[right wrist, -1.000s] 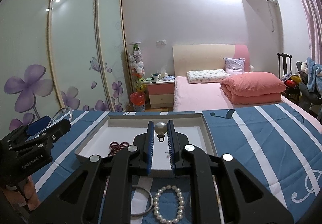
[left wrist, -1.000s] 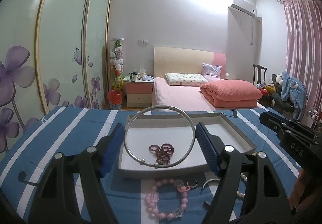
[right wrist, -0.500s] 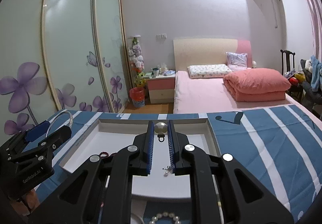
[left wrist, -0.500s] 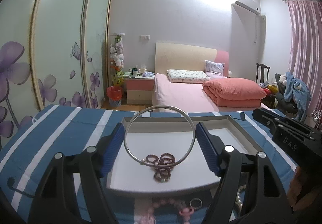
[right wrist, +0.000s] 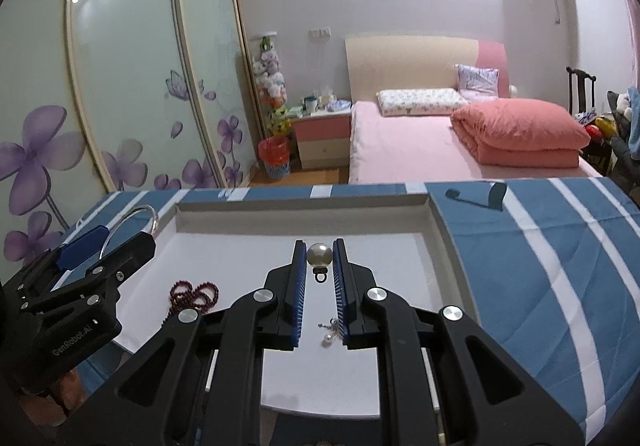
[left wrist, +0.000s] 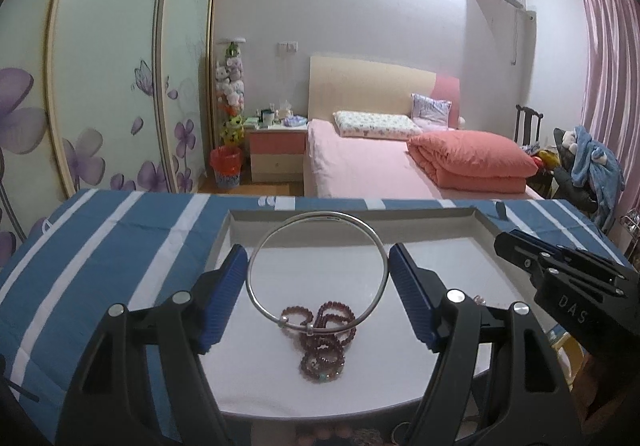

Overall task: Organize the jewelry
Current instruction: 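Open both tools to drop the bangle and pearl pendant in the tray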

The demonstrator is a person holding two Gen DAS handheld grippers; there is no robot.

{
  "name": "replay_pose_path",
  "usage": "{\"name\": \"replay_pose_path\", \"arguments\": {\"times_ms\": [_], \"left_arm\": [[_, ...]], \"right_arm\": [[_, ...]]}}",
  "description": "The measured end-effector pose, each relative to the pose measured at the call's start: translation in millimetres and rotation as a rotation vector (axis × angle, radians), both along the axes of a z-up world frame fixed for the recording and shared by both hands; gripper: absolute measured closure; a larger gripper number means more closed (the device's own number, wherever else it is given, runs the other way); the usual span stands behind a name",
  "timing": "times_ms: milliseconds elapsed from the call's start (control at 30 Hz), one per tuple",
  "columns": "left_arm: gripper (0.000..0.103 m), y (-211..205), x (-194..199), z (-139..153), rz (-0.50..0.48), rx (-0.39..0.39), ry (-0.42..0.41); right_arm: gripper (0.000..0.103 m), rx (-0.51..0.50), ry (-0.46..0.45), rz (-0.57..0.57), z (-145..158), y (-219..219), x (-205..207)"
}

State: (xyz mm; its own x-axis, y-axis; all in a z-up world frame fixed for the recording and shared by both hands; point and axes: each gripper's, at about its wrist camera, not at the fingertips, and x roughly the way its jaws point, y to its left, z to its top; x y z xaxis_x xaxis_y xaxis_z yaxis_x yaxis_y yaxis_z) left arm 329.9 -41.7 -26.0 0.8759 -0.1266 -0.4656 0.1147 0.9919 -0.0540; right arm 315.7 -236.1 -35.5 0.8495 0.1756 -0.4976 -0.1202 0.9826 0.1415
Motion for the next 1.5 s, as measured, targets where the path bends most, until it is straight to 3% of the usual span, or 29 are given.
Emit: {"name": "replay_pose_path", "arguments": {"times_ms": [267,300,333,400,767,1133,1500], "left_arm": [[0.031,-1,17,-17,-0.008,-0.014,0.102],[0.031,0,18,-18,-0.006,-0.020,0.104],[0.027,0,18,-18,-0.002,-0.022,0.103],[0.026,2,18,-16,0.005,-0.024,0.097],[0.026,19,7,5,0.044,-0.066,0.050],[0.026,35,-38,16,0.045,-0.054,0.039],[0.026,37,-90,-13,-0.001,-0.025,0.150]], "right_arm": [[0.087,0.014,0.065,0.013,-10,2,8],[0.081,0.015,0.070,0.015,-10,2,8],[0.068,0.019,0.072,0.015,-11,1,7],[0.057,0.022,0.058,0.010,-8,0,5],[0.057,0.049,0.000,-0.013,10,-10,-9],[0.057,0.054,-0.031,-0.021,19,-17,-53],[0.057,0.058,-0.017,-0.024,10,-24,-107]]}}
